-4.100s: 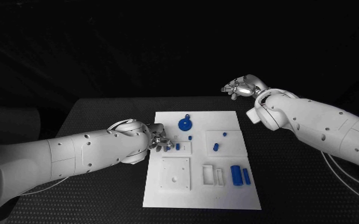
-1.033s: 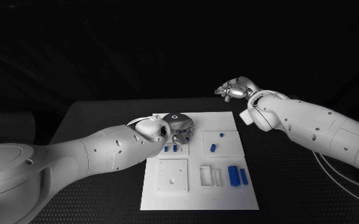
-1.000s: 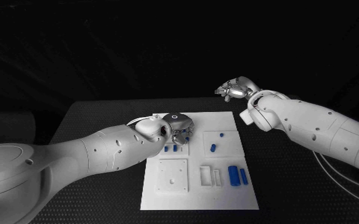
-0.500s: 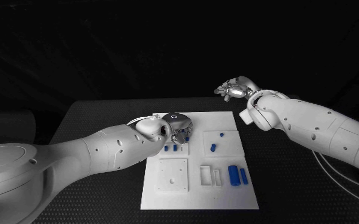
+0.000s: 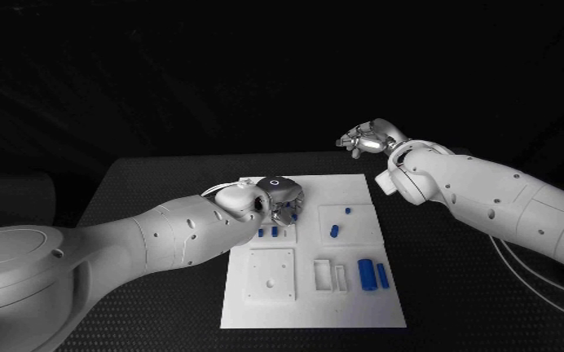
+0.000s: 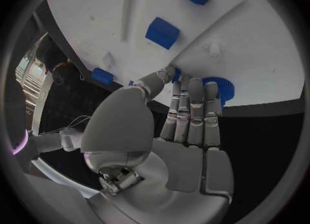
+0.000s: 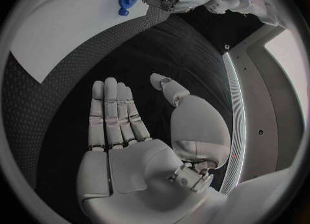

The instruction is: Assemble the parts on the task board

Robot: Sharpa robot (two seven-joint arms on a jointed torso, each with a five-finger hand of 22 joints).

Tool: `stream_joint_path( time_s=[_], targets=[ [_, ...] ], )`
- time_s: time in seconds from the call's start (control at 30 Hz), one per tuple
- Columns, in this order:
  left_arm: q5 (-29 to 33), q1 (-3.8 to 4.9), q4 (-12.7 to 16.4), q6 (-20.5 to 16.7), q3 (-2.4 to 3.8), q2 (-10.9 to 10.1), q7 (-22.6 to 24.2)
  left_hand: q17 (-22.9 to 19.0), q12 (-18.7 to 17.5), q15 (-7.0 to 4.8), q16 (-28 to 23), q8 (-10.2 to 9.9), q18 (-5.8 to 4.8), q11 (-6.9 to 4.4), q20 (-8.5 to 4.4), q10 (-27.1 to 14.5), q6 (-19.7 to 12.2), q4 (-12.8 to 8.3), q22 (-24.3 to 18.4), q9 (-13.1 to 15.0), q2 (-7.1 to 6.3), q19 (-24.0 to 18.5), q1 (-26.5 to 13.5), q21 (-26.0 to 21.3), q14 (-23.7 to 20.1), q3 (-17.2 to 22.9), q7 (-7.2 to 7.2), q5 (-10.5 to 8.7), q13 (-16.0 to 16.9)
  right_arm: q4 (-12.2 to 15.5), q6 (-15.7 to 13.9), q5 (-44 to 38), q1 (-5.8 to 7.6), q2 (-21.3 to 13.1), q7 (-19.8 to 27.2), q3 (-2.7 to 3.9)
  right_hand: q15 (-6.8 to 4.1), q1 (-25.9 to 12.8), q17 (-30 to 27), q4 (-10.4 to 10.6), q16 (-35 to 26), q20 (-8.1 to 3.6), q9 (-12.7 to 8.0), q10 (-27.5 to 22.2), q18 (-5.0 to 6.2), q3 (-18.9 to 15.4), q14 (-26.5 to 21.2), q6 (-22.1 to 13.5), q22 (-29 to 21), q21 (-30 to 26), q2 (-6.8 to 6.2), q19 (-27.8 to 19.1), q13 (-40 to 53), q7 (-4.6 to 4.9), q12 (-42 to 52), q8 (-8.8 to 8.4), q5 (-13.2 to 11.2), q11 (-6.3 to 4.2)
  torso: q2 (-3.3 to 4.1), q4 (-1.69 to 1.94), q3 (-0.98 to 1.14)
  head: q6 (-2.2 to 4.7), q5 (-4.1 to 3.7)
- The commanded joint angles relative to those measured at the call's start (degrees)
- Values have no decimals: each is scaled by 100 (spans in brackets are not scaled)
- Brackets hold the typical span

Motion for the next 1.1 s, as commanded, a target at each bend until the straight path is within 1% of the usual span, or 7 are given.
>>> stream_joint_path(
  time_s=[0.03, 0.2, 0.27, 0.6, 0.77, 0.93, 1.1],
  targets=[
    [-24, -73, -2, 190, -29, 48, 25, 9, -48, 12, 23, -36, 63, 9, -78, 42, 22, 9, 120, 1, 36, 23, -30, 32, 42, -26, -3, 16, -13, -5, 71, -22, -2, 14, 64, 1, 6, -52, -9, -23, 32, 40, -6, -27, 84, -19, -39, -51, 10, -24, 13, 5, -8, -2, 35, 15, 39, -2, 1, -1, 2, 0, -5],
    [-24, -77, -12, 287, -29, 57, 27, 22, -54, -6, 55, -44, 69, -11, -94, 105, 37, -4, 123, 3, 63, 53, -26, 59, 78, -30, -5, 19, -6, -7, 70, -22, -3, 13, 64, 1, 6, -53, -10, -23, 33, 40, -6, -28, 84, -20, -39, -51, 11, -25, 15, 5, -9, -2, 36, 15, 40, -2, -2, 2, 0, -12, -12],
    [-24, -79, -17, 325, -29, 59, 19, 25, -53, -23, 66, -36, 68, -27, -104, 161, 73, -10, 122, 11, 95, 63, -26, 71, 91, -29, -17, 22, 2, -6, 69, -22, -3, 11, 62, 1, 6, -54, -11, -23, 33, 40, -6, -28, 84, -21, -40, -51, 11, -26, 15, 5, -10, -2, 37, 15, 40, -2, -2, 2, 0, -11, -10],
    [-113, -94, -60, 284, -30, 55, -70, 51, -64, -133, 164, 22, 79, -136, -205, 458, 342, -90, 122, 56, 316, 219, 2, 205, 311, -14, -111, 62, 39, -7, 67, -22, -3, 12, 63, 1, 6, -55, -12, -24, 34, 40, -6, -27, 84, -22, -40, -50, 13, -27, 16, 5, -13, -2, 39, 16, 41, -2, -3, 6, -7, -19, -18],
    [-118, -97, -108, 222, -30, 60, -46, 68, -57, -211, 225, 53, 96, -213, -274, 653, 502, -191, 117, 86, 462, 361, 54, 297, 489, 12, -160, 95, 71, -12, 67, -22, -3, 16, 64, 1, 6, -56, -13, -24, 35, 40, -7, -27, 84, -23, -41, -50, 14, -28, 17, 5, -15, -3, 40, 17, 41, -2, -2, 5, -6, -25, -19],
    [-118, -99, -99, 65, -30, 57, 10, 71, -62, -237, 241, 53, 96, -241, -299, 726, 551, -223, 111, 94, 510, 407, 44, 322, 554, 16, -174, 70, 83, -10, 68, -22, -3, 19, 66, 1, 6, -58, -14, -24, 35, 40, -7, -27, 84, -24, -41, -49, 14, -29, 18, 5, -16, -3, 41, 17, 42, -2, -1, 4, -6, -24, -18],
    [-111, -101, -66, -63, -29, 44, 40, 69, -67, -241, 237, 51, 94, -245, -305, 739, 563, -228, 109, 96, 512, 415, 34, 325, 560, 16, -178, 69, 84, -9, 66, -22, -3, 18, 66, 1, 6, -58, -15, -24, 37, 40, -7, -26, 84, -24, -42, -48, 16, -30, 21, 5, -18, -3, 43, 18, 44, -2, -3, 3, -2, -19, -13]
  ],
)
